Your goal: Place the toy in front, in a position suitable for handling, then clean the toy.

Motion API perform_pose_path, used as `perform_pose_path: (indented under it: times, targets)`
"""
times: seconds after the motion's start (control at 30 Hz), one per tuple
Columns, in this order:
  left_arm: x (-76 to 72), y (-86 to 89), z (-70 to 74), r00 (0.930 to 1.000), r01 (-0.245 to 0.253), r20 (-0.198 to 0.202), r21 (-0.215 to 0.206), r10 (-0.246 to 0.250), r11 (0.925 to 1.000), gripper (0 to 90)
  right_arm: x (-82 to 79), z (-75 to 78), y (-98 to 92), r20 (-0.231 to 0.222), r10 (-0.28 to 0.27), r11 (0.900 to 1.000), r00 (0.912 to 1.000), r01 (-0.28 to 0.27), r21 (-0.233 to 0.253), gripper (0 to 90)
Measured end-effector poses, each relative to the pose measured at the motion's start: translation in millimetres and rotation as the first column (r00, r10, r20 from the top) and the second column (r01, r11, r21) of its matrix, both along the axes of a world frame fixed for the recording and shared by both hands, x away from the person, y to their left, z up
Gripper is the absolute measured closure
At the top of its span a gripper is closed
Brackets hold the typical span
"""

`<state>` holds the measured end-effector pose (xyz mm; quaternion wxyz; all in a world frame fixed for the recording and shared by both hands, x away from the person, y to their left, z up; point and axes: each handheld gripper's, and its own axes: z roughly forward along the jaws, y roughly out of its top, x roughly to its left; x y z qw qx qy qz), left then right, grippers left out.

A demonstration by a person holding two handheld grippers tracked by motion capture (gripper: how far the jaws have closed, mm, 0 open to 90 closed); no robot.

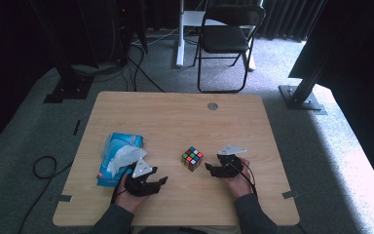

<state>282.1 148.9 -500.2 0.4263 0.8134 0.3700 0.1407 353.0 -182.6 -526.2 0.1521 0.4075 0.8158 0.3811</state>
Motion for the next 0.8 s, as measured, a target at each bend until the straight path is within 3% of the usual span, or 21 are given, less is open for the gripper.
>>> perform_pose_path:
  times: [0.5,0.8]
  targets:
    - [-2.1,10.0,15.2,0.9994,-0.021,0.028,-0.014,0.021,0.9997,43.5,0.1,-3.8,1.4,-0.003,-0.004,1.0,1.0,0.004,-0.017,31.4]
    - [1.2,16.5,20.6,0.9996,-0.027,0.0,-0.034,0.027,0.9991,44.3,-0.3,-8.3,2.6,-0.011,-0.008,1.0,0.9999,0.008,-0.026,31.4]
